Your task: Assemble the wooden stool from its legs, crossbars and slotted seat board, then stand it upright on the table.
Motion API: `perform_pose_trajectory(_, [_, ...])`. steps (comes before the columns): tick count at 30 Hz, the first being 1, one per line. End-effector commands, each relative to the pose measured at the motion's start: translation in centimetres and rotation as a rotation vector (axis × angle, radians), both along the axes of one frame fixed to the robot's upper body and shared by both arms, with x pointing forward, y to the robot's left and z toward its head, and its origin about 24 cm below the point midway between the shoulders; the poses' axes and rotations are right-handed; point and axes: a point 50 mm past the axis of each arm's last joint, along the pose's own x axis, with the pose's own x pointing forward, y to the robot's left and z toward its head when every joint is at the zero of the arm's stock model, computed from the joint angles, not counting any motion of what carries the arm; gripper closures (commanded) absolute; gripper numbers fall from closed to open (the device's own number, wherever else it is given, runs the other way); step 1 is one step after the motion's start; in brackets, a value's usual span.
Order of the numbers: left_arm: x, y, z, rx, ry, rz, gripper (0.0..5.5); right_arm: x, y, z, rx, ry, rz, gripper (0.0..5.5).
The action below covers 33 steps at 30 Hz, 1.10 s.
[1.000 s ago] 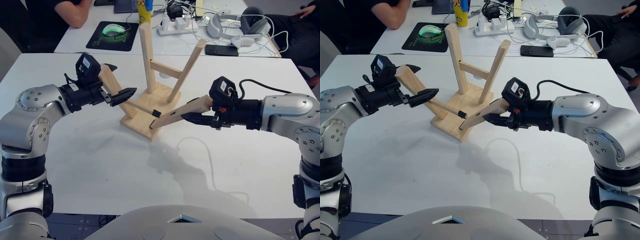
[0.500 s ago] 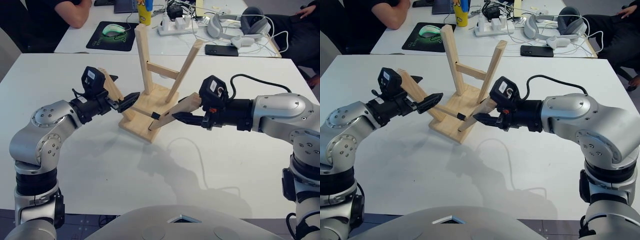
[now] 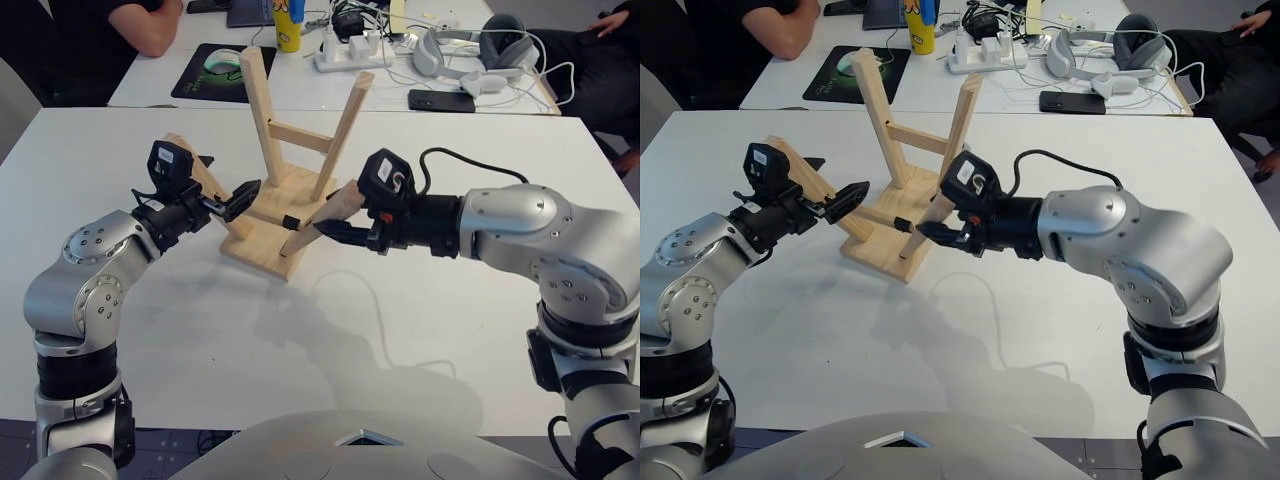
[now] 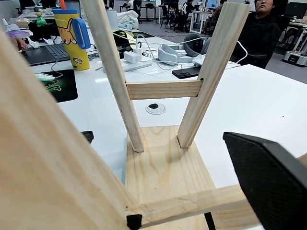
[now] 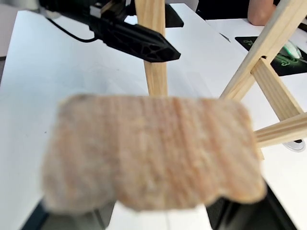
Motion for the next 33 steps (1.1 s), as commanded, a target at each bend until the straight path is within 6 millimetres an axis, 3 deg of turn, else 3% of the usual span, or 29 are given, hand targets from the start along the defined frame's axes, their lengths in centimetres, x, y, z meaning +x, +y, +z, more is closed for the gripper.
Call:
perform_pose_trajectory(1, [-0.6,-1.7,-1.3,-0.045,0.064,-0.091,0.50,0.8,0.4,-0.1,-0.048,0.046,0.003,3.43])
perform_pose_trajectory(10, [-0.6,-1.6,-1.6,-0.058,0.070,-0.071,0.50,0.6,2.2,-1.3,-0.165,-0.002,0.078,3.43])
perform_pose_trajectory(18, [-0.8,-1.5,-2.2,-0.098,0.073,-0.037,0.50,1.2,3.7,-2.5,-0.189,0.079,0.122,3.43])
perform_pose_trajectory(22, [-0.9,-1.9,-2.7,-0.107,0.075,-0.029,0.50,1.2,4.3,-2.4,-0.097,0.175,0.151,3.43])
perform_pose_trajectory(33, [-0.4,-2.1,-2.9,-0.116,0.068,-0.035,0.50,1.9,5.3,-4.8,-0.231,0.202,0.135,3.43])
